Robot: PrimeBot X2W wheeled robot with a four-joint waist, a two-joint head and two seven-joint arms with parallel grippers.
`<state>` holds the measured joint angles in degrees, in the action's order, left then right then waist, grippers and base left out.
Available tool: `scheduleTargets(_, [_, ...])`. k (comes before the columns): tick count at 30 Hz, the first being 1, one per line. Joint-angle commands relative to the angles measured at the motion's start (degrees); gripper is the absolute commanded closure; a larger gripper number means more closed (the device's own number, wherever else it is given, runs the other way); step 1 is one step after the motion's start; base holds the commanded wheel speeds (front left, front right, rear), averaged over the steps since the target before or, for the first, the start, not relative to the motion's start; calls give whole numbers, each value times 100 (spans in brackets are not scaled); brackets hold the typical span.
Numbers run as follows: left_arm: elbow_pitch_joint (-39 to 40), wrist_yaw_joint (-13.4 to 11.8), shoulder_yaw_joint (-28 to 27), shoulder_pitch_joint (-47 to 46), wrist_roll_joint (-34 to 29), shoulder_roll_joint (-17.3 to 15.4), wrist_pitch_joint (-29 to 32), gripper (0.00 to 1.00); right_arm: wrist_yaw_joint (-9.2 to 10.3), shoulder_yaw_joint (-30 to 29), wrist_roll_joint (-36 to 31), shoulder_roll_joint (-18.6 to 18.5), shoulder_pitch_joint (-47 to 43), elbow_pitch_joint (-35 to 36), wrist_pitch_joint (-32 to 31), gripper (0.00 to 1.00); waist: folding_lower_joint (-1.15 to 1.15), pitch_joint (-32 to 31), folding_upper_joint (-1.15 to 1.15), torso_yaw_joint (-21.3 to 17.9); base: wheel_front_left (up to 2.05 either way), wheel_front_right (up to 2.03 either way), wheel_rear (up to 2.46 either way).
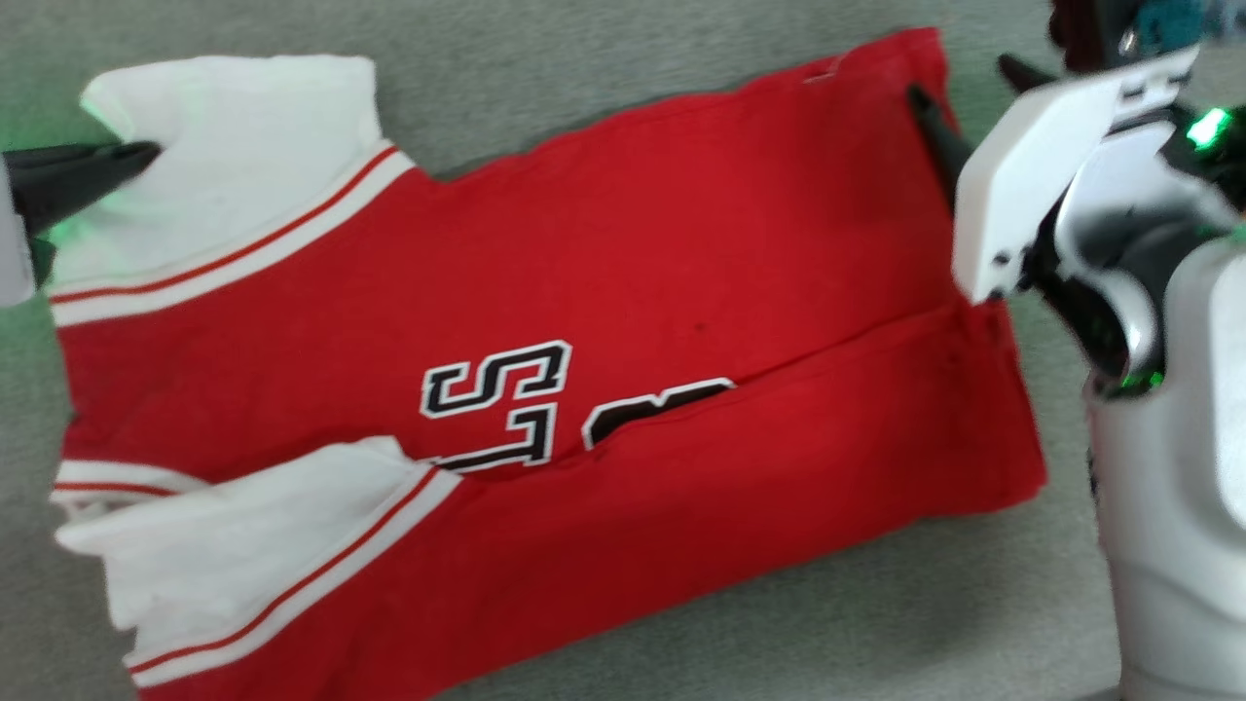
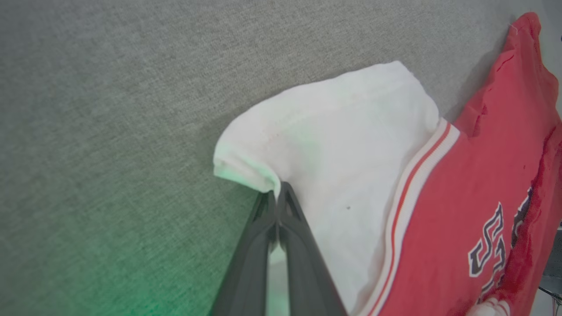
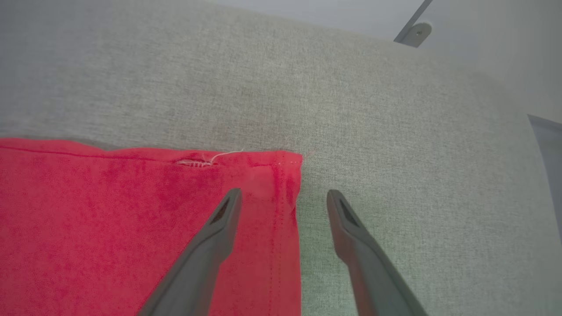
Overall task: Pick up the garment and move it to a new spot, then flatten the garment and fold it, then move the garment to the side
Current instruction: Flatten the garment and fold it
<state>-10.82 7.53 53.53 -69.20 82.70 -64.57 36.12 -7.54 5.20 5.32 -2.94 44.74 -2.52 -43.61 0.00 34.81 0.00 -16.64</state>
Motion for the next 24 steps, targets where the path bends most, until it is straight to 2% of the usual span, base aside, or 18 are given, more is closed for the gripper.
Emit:
scheduleTargets(1, [60,-12,72,-49,3,30,-21,100,12,-125,-111,10,168,-130,-190,0,0,190,0,287,0,0,0])
scheduleTargets(6, [208,-13,236,-185,27,33,-116,100,12,-539,10,8,420,-466,-660,0,0,294,0,491,0,0,0])
scheduleTargets(10, [283,-14,392,-273,13,78,-198,100,12,-632,83,13,462,-692,-922,0,0,323,0,553,0,0,0])
scheduleTargets(11, [303,-14,432,-296,29,99,-223,100,11,-632,98,18,441,-720,-937,45,0,323,0,568,0,0,0])
scheduleTargets(14, [340,-13,535,-358,39,178,-333,100,10,-603,155,33,464,-765,-808,100,0,287,0,616,0,0,0])
scheduleTargets(20, [356,-13,607,-385,185,433,-891,100,12,-702,28,-21,335,-540,-191,100,0,-179,0,842,0,0,0])
scheduleTargets(24, [565,-13,658,-235,373,586,-1267,100,12,-486,421,-336,-23,-286,-1,100,0,-702,0,1051,0,0,0])
